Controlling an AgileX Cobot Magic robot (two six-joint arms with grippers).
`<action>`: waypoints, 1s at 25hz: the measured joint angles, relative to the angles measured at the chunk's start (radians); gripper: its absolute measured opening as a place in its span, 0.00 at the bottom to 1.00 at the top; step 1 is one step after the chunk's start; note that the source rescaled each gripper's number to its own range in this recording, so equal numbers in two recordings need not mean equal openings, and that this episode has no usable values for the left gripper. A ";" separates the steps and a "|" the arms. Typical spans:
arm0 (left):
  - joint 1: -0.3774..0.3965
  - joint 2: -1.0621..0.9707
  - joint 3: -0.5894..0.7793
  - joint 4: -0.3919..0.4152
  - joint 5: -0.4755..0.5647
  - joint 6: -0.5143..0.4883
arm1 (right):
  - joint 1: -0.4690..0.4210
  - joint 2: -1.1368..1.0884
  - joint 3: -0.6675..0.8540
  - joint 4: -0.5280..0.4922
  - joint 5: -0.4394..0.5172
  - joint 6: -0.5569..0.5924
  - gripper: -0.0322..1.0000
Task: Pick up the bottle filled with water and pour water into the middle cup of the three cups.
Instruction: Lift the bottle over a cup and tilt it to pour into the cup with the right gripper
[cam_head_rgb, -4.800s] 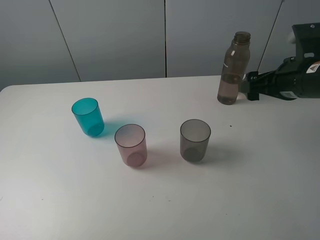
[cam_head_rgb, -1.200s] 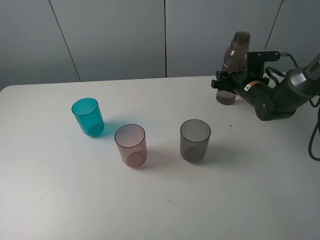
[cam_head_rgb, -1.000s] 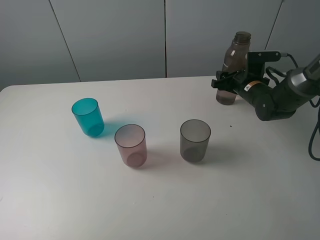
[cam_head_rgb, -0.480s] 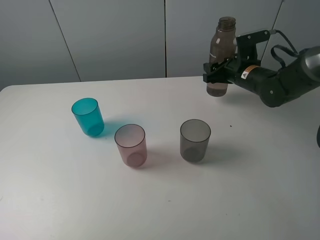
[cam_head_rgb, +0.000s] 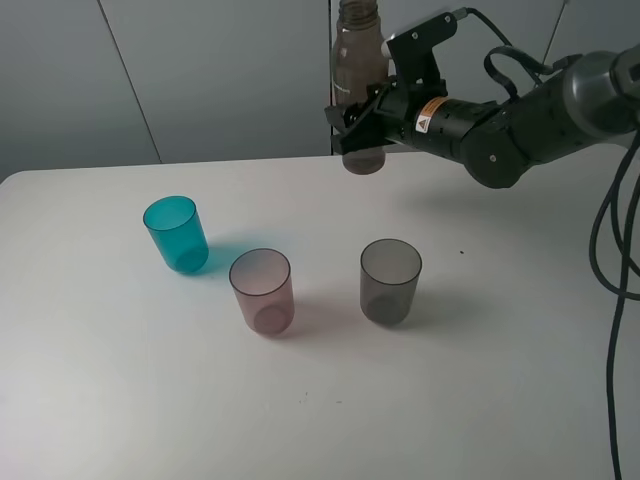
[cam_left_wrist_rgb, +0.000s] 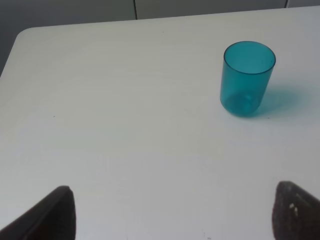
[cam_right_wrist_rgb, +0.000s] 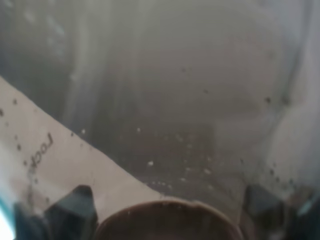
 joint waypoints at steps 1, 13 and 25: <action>0.000 0.000 0.000 0.000 0.000 0.000 | 0.018 0.007 -0.018 -0.008 0.000 0.000 0.04; 0.000 0.000 0.000 0.000 0.000 0.000 | 0.067 0.131 -0.144 -0.376 -0.033 -0.062 0.03; 0.000 0.000 0.000 0.000 0.000 0.000 | -0.026 0.138 -0.148 -0.647 -0.162 -0.070 0.03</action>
